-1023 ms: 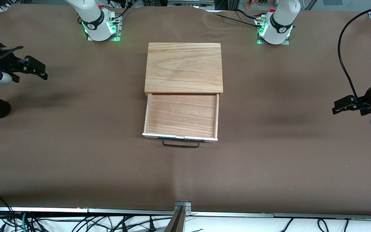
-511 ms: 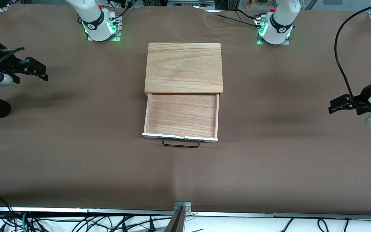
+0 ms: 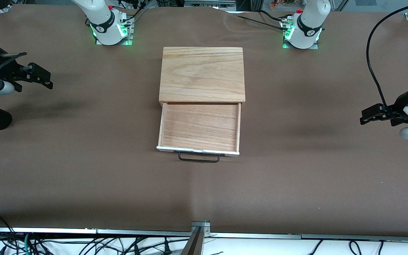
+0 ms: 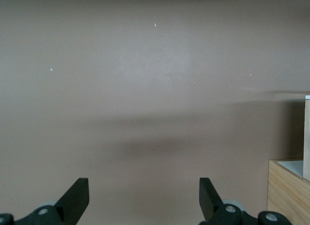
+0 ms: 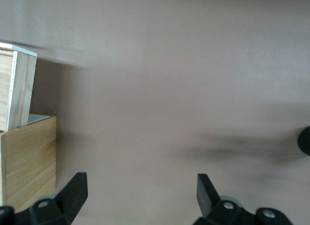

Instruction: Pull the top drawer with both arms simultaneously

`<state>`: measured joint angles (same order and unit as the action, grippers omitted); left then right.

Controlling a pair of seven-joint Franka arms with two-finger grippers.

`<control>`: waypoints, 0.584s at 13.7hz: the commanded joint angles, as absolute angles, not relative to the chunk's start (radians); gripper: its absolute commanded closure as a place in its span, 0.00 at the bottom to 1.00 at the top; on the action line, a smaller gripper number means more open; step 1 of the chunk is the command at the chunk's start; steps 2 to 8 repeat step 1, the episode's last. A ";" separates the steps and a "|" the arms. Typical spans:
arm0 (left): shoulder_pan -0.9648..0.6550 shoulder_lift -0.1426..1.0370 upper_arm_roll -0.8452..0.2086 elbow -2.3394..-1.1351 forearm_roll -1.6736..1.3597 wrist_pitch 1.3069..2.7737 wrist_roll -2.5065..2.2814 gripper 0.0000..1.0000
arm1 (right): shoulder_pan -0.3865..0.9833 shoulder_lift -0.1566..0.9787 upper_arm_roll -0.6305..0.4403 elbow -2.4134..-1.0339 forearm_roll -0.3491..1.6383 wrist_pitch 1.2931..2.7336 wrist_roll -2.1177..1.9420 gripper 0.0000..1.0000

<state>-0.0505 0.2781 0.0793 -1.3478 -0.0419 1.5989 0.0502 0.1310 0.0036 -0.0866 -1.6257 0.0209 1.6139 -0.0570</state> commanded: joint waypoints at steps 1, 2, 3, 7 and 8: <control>-0.045 0.265 0.081 -1.355 -0.054 1.598 0.046 0.00 | 0.115 0.003 -0.071 -1.615 0.006 1.612 -0.057 0.00; -0.045 0.265 0.081 -1.355 -0.054 1.598 0.046 0.00 | 0.115 0.003 -0.071 -1.615 0.006 1.612 -0.057 0.00; -0.045 0.265 0.081 -1.355 -0.054 1.598 0.046 0.00 | 0.115 0.003 -0.071 -1.615 0.006 1.612 -0.057 0.00; -0.045 0.265 0.081 -1.355 -0.054 1.598 0.046 0.00 | 0.115 0.003 -0.071 -1.615 0.006 1.612 -0.057 0.00; -0.045 0.265 0.081 -1.355 -0.054 1.598 0.046 0.00 | 0.115 0.003 -0.071 -1.615 0.006 1.612 -0.057 0.00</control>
